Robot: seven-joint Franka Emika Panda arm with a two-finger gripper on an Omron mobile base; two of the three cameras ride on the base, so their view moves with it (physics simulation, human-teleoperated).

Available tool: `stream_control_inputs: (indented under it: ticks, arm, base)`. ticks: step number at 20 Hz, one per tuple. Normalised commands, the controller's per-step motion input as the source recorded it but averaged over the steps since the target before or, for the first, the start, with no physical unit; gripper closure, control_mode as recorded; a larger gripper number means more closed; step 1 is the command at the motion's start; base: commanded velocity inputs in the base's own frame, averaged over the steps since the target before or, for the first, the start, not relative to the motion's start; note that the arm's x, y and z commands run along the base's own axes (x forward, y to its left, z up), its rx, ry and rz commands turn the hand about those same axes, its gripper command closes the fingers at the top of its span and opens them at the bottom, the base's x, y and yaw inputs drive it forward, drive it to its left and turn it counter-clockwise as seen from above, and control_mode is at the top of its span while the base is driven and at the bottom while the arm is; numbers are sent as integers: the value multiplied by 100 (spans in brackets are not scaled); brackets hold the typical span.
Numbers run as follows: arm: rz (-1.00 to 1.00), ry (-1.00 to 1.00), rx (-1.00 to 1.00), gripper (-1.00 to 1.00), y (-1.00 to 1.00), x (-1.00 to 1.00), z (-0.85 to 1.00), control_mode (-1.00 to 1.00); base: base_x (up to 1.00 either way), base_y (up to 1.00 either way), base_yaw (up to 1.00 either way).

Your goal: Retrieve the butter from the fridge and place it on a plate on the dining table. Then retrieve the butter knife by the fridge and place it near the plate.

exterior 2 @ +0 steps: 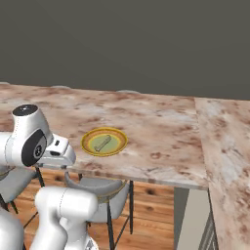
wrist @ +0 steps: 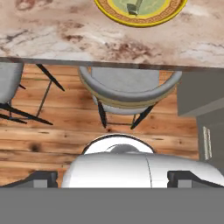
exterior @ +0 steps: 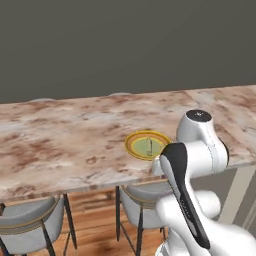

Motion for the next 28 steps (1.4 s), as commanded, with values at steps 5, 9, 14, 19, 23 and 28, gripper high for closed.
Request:
stream_control_inputs:
  ticks: [5, 9, 14, 19, 23, 28]
  arm:
    - [0, 0, 0, -100, 0, 0, 0, 100]
    - [0, 0, 0, -100, 0, 0, 0, 100]
    - [0, 0, 0, -100, 0, 0, 0, 100]
    - [0, 0, 0, -100, 0, 0, 0, 100]
    - [0, 0, 0, -100, 0, 0, 0, 100]
    - [0, 0, 0, -100, 0, 0, 0, 100]
  base:
    - [-26, 100, -1]
    - [-1, 100, -6]
    - [0, 100, -6]
    - [-1, 100, -5]
    - [-1, 100, -3]
    - [-7, 90, 0]
